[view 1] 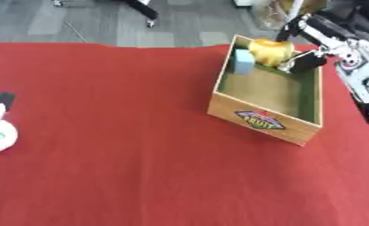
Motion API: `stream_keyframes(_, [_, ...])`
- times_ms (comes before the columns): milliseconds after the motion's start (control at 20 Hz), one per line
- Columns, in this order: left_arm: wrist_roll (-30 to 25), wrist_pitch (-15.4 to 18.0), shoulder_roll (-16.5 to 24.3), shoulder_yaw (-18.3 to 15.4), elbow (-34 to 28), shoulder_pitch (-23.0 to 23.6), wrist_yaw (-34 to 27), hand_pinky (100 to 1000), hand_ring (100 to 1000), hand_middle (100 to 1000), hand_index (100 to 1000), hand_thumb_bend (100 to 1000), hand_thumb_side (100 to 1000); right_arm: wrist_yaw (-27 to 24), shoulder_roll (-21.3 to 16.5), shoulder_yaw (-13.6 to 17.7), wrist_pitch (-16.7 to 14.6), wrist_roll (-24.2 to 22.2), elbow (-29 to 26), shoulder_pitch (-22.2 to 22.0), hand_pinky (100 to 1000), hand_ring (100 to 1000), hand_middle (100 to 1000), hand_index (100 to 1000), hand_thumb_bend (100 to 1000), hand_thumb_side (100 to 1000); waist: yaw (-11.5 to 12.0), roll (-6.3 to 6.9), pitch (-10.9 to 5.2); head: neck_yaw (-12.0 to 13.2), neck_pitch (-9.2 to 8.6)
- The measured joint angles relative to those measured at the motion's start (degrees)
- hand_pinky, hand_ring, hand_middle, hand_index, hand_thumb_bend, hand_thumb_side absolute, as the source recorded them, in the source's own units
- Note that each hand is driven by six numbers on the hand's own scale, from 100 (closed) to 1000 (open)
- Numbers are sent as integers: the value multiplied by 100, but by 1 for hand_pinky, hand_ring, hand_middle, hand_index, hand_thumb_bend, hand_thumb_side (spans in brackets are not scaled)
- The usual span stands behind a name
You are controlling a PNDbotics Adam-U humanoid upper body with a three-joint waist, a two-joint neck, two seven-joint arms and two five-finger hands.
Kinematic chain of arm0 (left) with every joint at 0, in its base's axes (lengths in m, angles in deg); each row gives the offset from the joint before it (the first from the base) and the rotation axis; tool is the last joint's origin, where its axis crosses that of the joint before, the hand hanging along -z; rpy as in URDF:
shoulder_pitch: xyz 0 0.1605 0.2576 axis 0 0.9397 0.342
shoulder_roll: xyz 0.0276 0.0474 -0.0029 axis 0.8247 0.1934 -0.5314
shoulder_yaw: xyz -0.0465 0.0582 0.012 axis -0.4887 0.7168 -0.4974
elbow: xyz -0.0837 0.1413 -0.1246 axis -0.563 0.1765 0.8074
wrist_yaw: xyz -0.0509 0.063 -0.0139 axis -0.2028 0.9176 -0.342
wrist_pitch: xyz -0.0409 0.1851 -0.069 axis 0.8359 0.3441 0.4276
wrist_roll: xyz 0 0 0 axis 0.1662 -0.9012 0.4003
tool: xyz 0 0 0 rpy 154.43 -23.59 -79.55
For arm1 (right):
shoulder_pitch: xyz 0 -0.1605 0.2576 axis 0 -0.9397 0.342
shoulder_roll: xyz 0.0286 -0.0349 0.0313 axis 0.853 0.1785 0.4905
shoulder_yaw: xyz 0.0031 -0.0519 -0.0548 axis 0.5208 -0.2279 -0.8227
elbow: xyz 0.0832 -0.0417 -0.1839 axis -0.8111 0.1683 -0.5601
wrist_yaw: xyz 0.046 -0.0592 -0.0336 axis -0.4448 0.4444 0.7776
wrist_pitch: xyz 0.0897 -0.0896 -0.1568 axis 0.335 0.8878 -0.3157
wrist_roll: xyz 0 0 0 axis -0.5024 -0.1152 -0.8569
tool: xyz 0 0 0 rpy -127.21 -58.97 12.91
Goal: Pick up the objects with one hand, pass them to the other hand, and then place them into the box on the other side of the table.
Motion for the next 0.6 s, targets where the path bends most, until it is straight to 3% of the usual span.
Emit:
stream_keyframes(100, [9, -9, 0, -16, 0, 0, 2, 775, 571, 674, 764, 732, 382, 168, 0, 1, -76, -9, 23, -21, 800, 816, 603, 711, 431, 322, 0, 0, 0, 16, 30])
stream_keyframes(200, [18, -18, 0, -19, 0, 0, 5, 775, 572, 674, 765, 734, 381, 349, 0, 19, -135, -21, 49, -23, 835, 871, 676, 790, 440, 442, -1, 0, 0, 32, 59])
stream_keyframes(600, [46, -61, 0, -51, 0, 1, 29, 776, 573, 676, 768, 744, 376, 1165, 2, 119, -169, -85, 98, -68, 893, 943, 744, 877, 442, 606, -1, 27, 0, 51, 129])
